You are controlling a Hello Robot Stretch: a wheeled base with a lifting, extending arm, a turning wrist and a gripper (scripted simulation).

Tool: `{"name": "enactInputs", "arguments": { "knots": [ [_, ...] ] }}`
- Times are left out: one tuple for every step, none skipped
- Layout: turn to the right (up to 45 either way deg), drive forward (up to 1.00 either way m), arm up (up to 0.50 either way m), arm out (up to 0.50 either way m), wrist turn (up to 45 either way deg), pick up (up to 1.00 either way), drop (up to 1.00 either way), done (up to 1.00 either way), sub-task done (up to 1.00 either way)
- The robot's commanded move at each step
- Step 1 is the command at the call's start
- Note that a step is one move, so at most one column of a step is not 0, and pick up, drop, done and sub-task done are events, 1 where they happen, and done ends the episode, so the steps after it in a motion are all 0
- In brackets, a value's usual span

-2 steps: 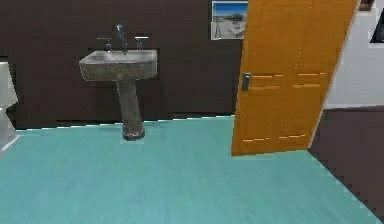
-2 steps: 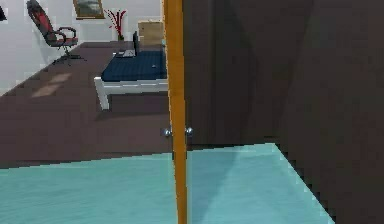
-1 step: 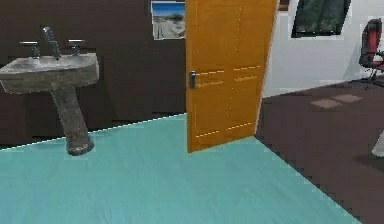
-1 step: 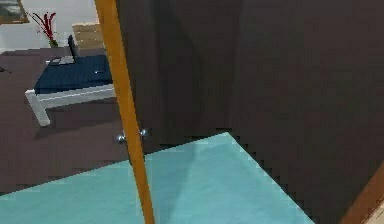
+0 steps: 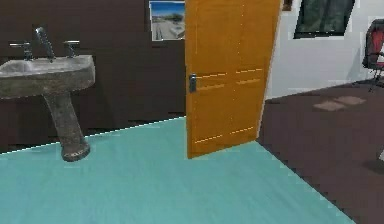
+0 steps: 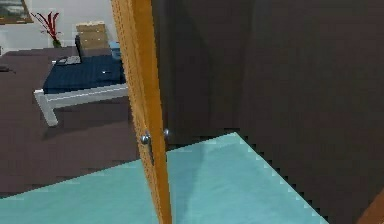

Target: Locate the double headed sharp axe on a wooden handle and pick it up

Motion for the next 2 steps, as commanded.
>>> {"name": "enactInputs", "arguments": {
  "knots": [
    [18.0,0.0,0.0,0.0,0.0,0.0,0.0,0.0,0.0],
    [0.0,0.5,0.0,0.0,0.0,0.0,0.0,0.0,0.0]
  ]
}}
